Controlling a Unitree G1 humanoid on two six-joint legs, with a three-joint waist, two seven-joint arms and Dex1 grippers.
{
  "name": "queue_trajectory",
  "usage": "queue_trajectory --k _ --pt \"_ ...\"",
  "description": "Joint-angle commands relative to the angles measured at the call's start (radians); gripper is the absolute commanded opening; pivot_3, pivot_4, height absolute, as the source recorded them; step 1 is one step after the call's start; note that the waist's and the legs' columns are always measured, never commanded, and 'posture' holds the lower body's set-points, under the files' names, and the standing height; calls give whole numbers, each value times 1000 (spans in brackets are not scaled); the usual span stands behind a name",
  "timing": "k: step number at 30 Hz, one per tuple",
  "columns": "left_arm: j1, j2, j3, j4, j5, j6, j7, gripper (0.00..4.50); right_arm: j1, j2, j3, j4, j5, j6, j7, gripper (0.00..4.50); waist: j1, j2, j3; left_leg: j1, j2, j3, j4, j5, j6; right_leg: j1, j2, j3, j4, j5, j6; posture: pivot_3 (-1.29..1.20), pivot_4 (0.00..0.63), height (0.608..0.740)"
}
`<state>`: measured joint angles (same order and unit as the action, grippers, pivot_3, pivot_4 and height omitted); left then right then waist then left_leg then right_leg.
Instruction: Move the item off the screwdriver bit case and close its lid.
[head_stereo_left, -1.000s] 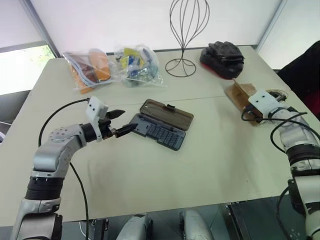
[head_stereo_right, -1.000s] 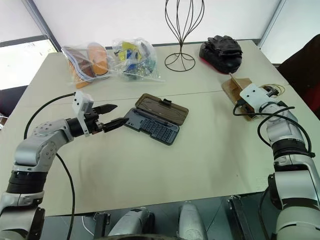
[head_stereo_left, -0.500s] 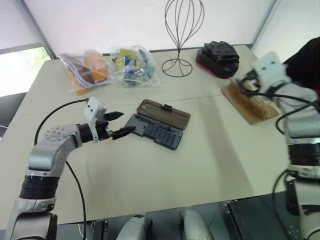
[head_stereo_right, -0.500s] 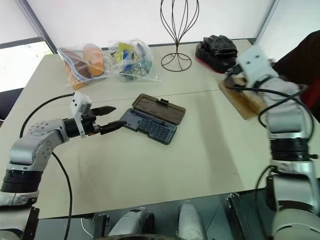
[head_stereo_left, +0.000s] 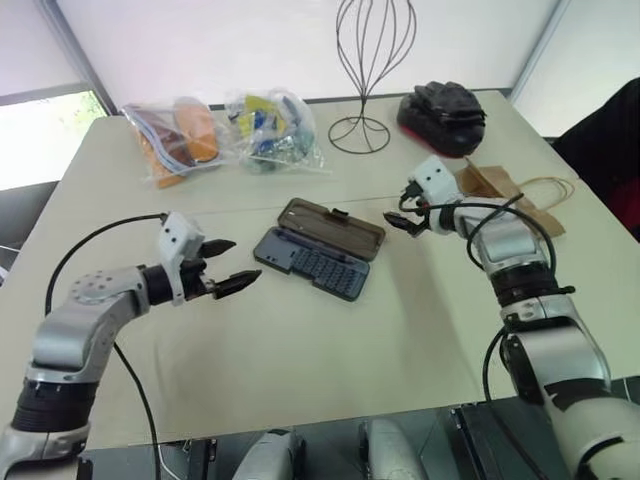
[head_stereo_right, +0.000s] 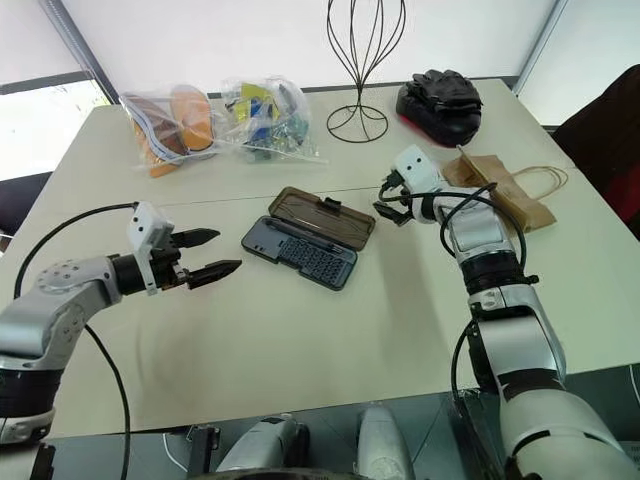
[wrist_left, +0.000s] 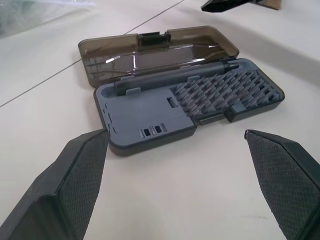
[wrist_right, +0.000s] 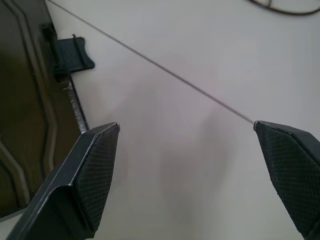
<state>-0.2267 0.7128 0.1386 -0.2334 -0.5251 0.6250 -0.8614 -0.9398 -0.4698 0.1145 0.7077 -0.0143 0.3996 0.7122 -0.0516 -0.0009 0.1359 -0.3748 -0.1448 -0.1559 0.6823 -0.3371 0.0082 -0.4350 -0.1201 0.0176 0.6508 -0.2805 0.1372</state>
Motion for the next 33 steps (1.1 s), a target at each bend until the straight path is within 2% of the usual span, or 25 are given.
queue_trajectory --k 1,8,12,15,22,23,27,30,33 --pt "14 12 41 -53 -22 9 16 4500 -61 25 -8 12 25 -11 51 4434 -4 0 0 0 0 0 0 0 0 0 0 0 0 0 0 0 150 740" --pt "44 2 48 -88 -32 22 48 4500 -41 61 33 34 -10 -30 107 4434 -4 0 0 0 0 -1 0 0 0 1 0 0 0 0 0 0 150 740" --pt "30 3 38 -90 -37 29 53 4500 -66 98 64 179 -46 -60 97 4434 -7 0 0 0 0 -1 0 0 0 1 0 0 0 0 0 0 150 740" --pt "12 3 27 -84 -39 29 54 4500 -100 122 73 332 -75 -129 72 3595 -15 0 0 1 0 -1 1 0 0 2 0 0 0 0 0 0 150 740" --pt "4 0 21 -85 -38 27 60 4500 -139 143 108 477 -127 -234 95 247 -18 -1 -2 7 0 -3 2 0 0 9 1 -1 0 0 0 0 150 740" --pt "8 0 22 -89 -40 27 61 4500 -140 146 112 483 -134 -243 107 44 -19 -2 -3 7 0 -3 1 0 0 9 1 -1 0 0 0 0 150 740" --pt "19 0 26 -95 -39 24 62 4500 -142 144 122 494 -154 -291 122 44 -20 -2 -3 9 0 -2 0 0 0 10 1 0 1 0 0 0 150 740" --pt "24 1 27 -96 -39 24 62 4500 -134 124 141 471 -184 -413 133 44 -20 -2 -3 10 0 -2 0 0 0 10 1 0 0 0 0 0 150 740" --pt "42 17 28 -101 -44 26 38 4500 -101 57 188 379 -223 -652 210 44 -16 -1 -3 9 0 -2 0 0 0 9 1 0 0 0 0 0 150 740"
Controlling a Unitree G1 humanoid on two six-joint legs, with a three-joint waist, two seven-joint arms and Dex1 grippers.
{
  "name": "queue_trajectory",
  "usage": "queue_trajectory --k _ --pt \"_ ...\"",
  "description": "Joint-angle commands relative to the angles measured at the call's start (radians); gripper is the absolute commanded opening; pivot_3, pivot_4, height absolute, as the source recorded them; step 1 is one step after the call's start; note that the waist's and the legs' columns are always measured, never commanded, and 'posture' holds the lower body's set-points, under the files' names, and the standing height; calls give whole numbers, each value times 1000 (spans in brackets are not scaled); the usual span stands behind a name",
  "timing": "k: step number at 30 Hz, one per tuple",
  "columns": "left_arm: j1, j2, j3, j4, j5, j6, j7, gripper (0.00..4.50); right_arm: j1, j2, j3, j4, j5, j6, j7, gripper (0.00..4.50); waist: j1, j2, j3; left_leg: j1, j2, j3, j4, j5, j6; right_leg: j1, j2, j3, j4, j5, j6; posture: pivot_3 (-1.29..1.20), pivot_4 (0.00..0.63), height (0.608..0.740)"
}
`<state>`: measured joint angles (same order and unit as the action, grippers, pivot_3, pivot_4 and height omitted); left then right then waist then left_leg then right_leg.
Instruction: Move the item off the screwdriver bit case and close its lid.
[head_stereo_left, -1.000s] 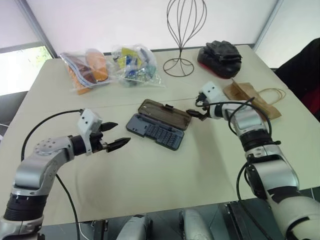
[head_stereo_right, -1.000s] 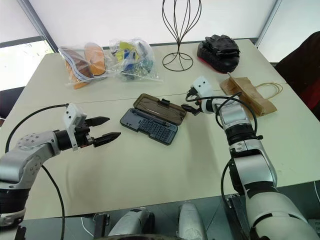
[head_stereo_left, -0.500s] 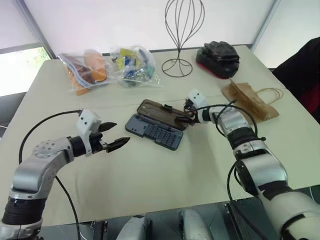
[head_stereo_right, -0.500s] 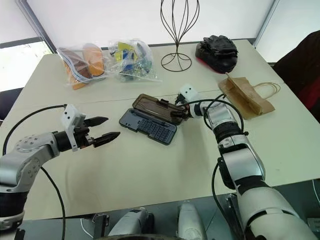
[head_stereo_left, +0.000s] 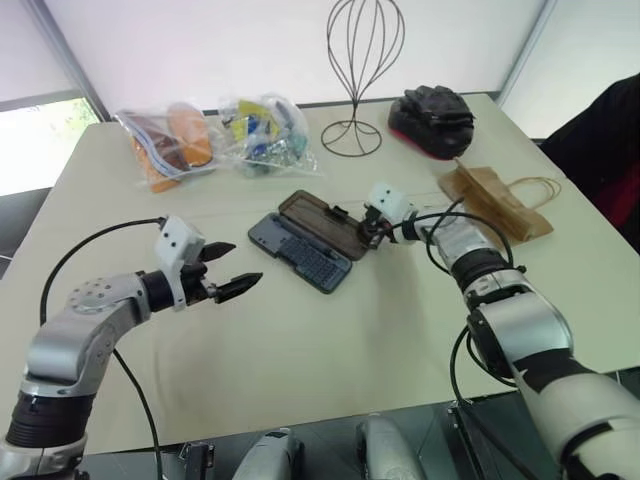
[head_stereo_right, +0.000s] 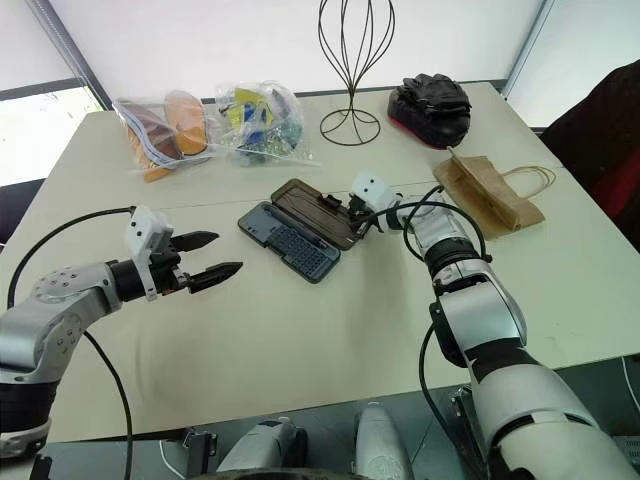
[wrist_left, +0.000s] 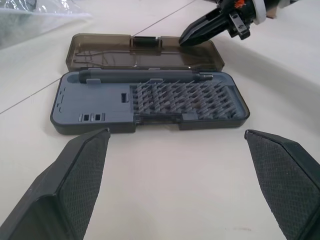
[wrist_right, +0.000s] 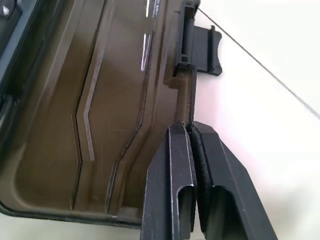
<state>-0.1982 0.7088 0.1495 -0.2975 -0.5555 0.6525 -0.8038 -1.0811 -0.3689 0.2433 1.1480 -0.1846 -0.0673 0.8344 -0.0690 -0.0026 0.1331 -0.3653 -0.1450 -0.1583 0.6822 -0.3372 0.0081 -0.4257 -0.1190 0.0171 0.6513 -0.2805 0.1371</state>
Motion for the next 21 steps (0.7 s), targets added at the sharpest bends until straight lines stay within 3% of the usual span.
queue_trajectory --k 1,6,11,21 --pt "21 30 16 -39 -15 -2 -31 4500 49 -64 72 -86 -62 -245 109 44 0 1 1 0 0 0 0 0 0 0 0 0 0 0 0 0 150 740" --pt "59 96 -2 -42 1 -27 -116 4500 98 -152 94 -213 -47 -430 239 44 0 2 1 -1 -1 0 -1 0 0 -3 0 0 -1 0 0 0 150 740" --pt "79 144 -22 -44 8 -47 -183 4500 146 -170 86 -331 1 -432 330 44 0 2 2 -1 0 0 -3 0 0 -2 0 0 -1 0 0 0 150 740" --pt "73 117 -43 -48 20 -52 -165 4500 213 -159 90 -427 1 -363 346 44 2 3 2 -2 0 0 -2 0 0 -2 0 0 -2 0 0 0 150 740"
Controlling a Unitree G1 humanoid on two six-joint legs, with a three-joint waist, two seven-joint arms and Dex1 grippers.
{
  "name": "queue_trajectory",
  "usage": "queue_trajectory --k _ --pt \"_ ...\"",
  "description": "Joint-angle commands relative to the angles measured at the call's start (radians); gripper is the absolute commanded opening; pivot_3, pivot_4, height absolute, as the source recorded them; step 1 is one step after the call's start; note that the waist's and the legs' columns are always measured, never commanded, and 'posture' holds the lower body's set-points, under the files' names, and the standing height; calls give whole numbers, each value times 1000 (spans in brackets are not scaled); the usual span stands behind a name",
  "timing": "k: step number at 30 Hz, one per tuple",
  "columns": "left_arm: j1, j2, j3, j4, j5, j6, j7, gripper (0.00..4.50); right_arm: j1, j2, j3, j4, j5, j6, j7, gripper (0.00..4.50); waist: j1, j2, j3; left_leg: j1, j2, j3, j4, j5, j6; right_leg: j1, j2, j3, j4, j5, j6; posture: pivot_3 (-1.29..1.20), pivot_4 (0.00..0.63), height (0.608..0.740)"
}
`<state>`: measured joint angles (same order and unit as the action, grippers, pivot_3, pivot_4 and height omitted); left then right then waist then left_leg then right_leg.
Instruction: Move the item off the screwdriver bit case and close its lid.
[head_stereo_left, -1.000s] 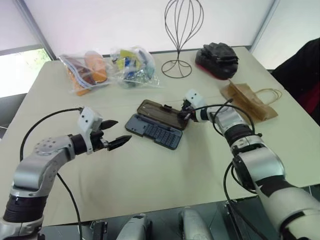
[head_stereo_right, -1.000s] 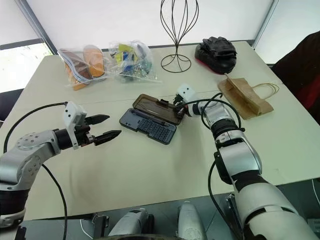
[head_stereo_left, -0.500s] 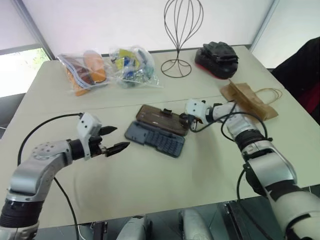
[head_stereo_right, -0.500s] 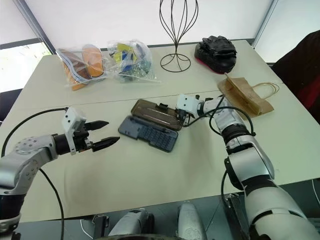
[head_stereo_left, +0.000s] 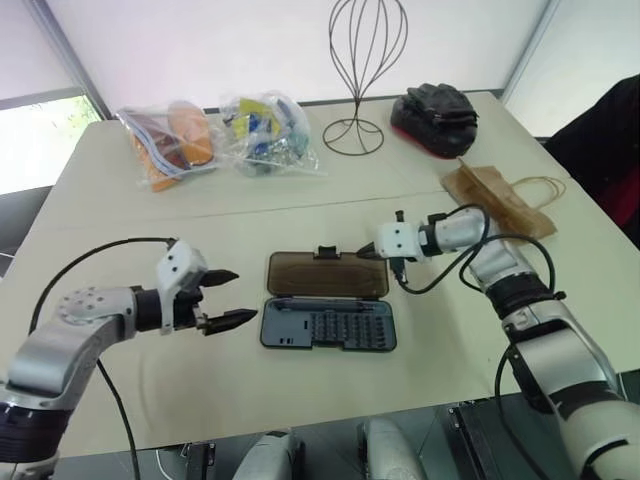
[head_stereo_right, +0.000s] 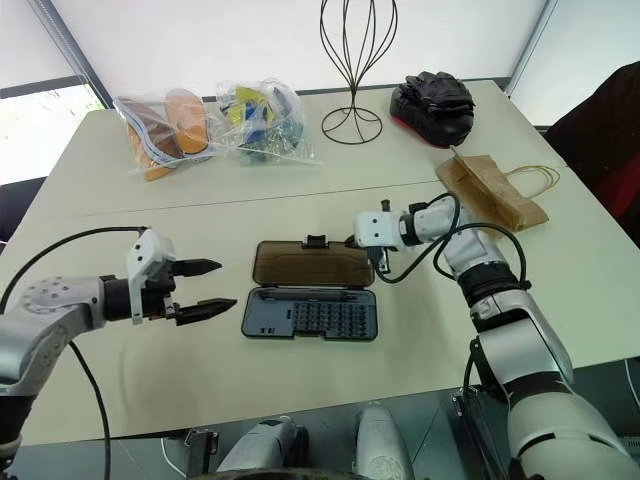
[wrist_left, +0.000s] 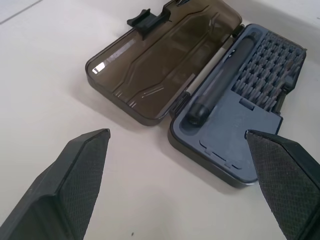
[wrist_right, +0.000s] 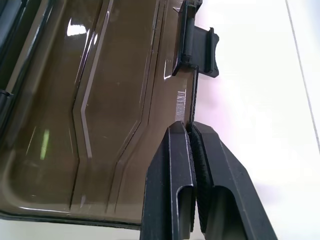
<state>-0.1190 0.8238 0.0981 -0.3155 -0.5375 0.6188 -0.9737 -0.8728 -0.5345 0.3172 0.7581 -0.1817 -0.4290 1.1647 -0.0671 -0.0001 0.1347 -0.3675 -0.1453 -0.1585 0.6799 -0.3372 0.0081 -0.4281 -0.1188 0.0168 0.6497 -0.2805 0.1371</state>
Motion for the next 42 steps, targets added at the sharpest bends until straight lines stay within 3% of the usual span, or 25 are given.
queue_trajectory --k 1,5,8,15,20,23,25,28,35,42 --pt "-8 0 8 -28 4 -20 6 4500 5 8 17 -37 -5 1 14 44 -1 0 0 0 0 0 0 0 0 0 0 0 0 0 0 0 150 740" --pt "-16 -11 1 -15 18 -33 17 4500 -5 13 21 -22 -15 10 11 44 0 0 0 0 0 0 0 0 0 0 0 0 0 0 0 0 150 740" --pt "-22 -17 -1 -6 21 -38 21 4500 -19 16 23 -2 -30 -6 -10 928 0 0 0 0 0 0 0 0 0 0 0 0 0 0 0 0 150 740" --pt "-28 -36 -8 4 31 -43 23 4500 -32 18 26 0 -61 -18 -81 4448 1 0 0 0 0 0 0 0 0 0 0 0 0 0 0 0 150 740" --pt "-33 -44 31 -14 -18 -7 21 4500 -71 -46 -79 -112 57 145 -32 4448 6 1 1 -3 0 0 2 0 0 -1 0 0 0 0 0 0 150 740" --pt "-6 -21 12 -69 -50 11 -21 4500 -27 -113 -183 -399 262 509 88 4448 11 2 2 -7 0 0 3 0 0 -5 -1 0 0 0 0 0 150 740" --pt "-2 -16 -3 -80 -58 14 -37 4500 5 -134 -218 -532 335 652 97 4448 20 2 2 -8 0 0 2 0 0 -6 -1 0 0 0 0 0 150 740" --pt "-24 -32 -56 -73 -46 -3 -62 3667 67 -152 -254 -693 374 782 43 4500 27 2 2 -7 1 0 2 0 0 -5 -1 0 0 0 0 0 150 740" --pt "-112 -66 -262 16 81 -121 -149 68 143 -149 -254 -807 383 879 -44 4500 55 2 2 -7 0 2 5 0 0 -4 -2 1 0 0 0 0 150 740" --pt "-195 -110 -370 177 213 -240 -191 18 181 -143 -233 -830 375 894 -86 4500 53 2 2 -7 0 2 5 0 0 -4 -2 1 0 0 0 0 150 740"
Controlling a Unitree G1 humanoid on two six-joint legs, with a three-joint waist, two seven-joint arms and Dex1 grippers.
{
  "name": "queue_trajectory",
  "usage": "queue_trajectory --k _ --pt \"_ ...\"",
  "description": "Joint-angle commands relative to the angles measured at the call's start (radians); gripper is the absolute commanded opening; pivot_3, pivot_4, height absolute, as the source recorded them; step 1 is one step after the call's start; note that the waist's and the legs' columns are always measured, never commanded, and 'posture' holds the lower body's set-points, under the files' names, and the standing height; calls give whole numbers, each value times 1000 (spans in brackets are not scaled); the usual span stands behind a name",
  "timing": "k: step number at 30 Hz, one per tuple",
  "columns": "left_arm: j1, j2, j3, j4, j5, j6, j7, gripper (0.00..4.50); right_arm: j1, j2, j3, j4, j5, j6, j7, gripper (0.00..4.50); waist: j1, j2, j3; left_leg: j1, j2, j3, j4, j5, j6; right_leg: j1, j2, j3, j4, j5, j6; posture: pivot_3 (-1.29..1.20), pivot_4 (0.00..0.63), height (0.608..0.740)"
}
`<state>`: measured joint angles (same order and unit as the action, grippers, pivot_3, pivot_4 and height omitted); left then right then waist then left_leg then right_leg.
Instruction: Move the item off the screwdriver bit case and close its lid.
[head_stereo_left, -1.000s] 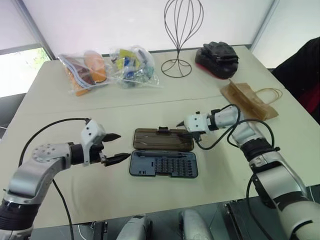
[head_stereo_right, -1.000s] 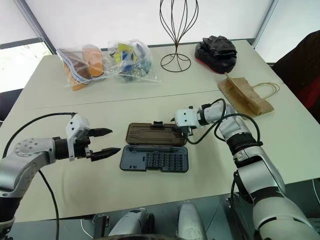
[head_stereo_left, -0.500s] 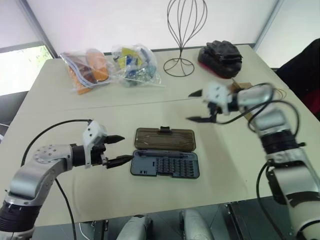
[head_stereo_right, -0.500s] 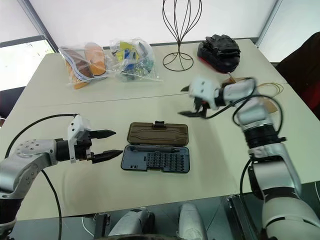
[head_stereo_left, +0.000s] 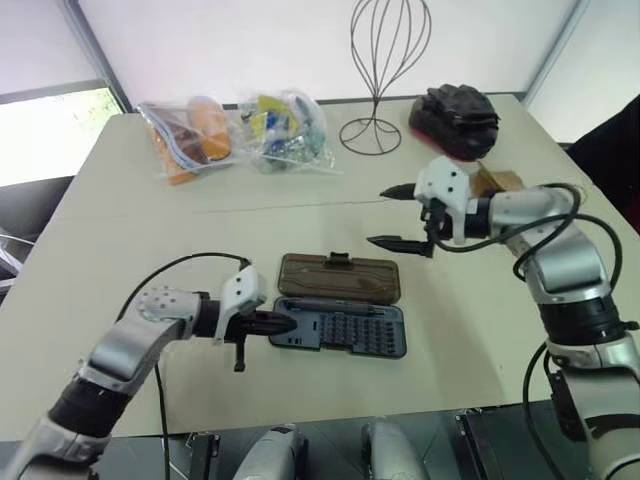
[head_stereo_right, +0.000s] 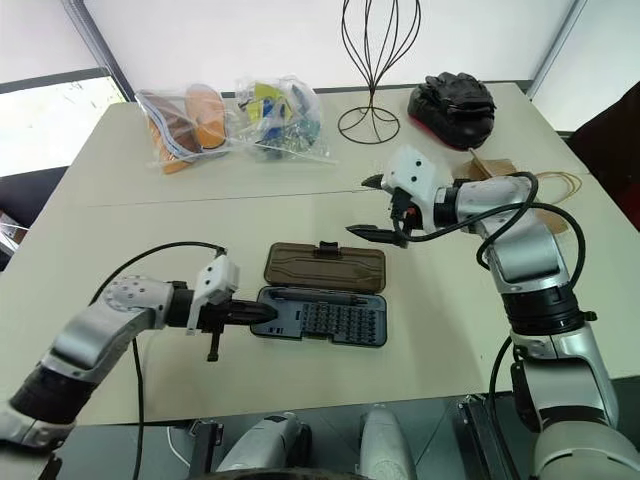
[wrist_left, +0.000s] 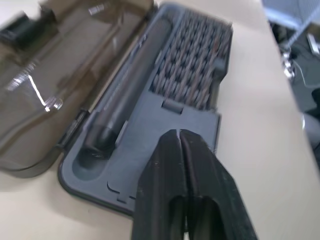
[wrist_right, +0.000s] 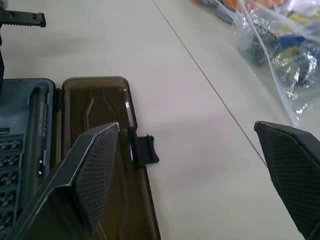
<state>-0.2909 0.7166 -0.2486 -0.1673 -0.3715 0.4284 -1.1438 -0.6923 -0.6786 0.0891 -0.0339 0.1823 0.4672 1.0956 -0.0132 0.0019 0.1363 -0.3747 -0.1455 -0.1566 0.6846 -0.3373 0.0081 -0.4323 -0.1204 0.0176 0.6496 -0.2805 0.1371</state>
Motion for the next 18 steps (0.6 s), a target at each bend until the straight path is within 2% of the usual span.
queue_trajectory --k 1,6,18 --pt "-26 -1 -36 42 62 -62 -32 18 3 3 1 -36 11 -1 -19 4500 -1 0 0 0 0 0 0 0 0 0 0 0 0 0 0 0 150 740" --pt "-21 2 -91 122 175 -165 -29 18 -7 11 69 82 -40 -13 -23 4500 0 -1 -1 1 0 0 0 0 0 1 0 0 0 0 0 0 150 740" --pt "75 -28 -69 72 169 -162 37 18 -161 104 244 538 -168 -152 86 4500 1 -1 -2 3 0 -2 0 0 0 3 0 -1 0 0 0 0 150 740"
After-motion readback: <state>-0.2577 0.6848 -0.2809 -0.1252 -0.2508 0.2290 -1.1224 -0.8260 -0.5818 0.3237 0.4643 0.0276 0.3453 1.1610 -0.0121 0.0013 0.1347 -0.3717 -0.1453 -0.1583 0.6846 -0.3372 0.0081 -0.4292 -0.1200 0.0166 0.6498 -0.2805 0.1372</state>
